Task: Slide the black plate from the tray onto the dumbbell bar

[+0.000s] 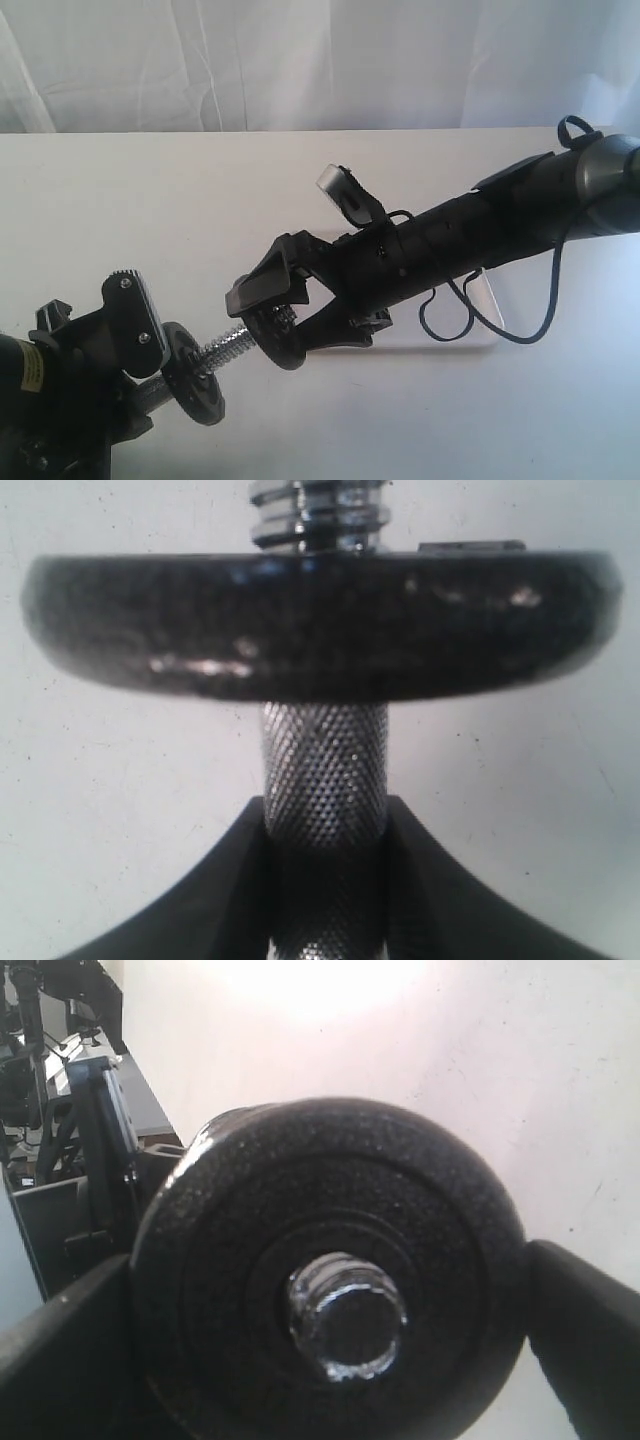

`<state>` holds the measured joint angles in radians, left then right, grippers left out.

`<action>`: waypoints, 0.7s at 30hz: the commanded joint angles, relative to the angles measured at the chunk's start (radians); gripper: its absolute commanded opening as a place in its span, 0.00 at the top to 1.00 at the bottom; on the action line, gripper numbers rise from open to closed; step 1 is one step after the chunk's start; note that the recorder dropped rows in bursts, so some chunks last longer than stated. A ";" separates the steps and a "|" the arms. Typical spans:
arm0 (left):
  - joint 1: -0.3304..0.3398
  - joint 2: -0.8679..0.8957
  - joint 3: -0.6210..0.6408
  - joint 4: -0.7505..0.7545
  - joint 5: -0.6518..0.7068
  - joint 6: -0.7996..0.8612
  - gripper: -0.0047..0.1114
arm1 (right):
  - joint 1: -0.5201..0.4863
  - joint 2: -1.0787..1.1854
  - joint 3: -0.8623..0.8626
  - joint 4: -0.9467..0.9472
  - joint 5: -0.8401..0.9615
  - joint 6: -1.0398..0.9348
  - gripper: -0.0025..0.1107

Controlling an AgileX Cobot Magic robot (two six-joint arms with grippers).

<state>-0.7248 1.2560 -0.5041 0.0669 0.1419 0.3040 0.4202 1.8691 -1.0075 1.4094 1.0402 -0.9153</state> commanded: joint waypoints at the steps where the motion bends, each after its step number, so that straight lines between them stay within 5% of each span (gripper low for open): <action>1: -0.016 -0.010 -0.027 -0.036 -0.515 0.003 0.96 | 0.037 -0.027 -0.014 0.153 0.181 -0.049 0.98; 21: -0.016 -0.010 -0.027 -0.036 -0.520 0.003 0.96 | 0.037 -0.027 -0.014 0.187 0.181 -0.049 0.96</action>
<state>-0.7248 1.2560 -0.5041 0.0689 0.1441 0.3015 0.4266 1.8714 -1.0057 1.4258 1.0376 -0.9385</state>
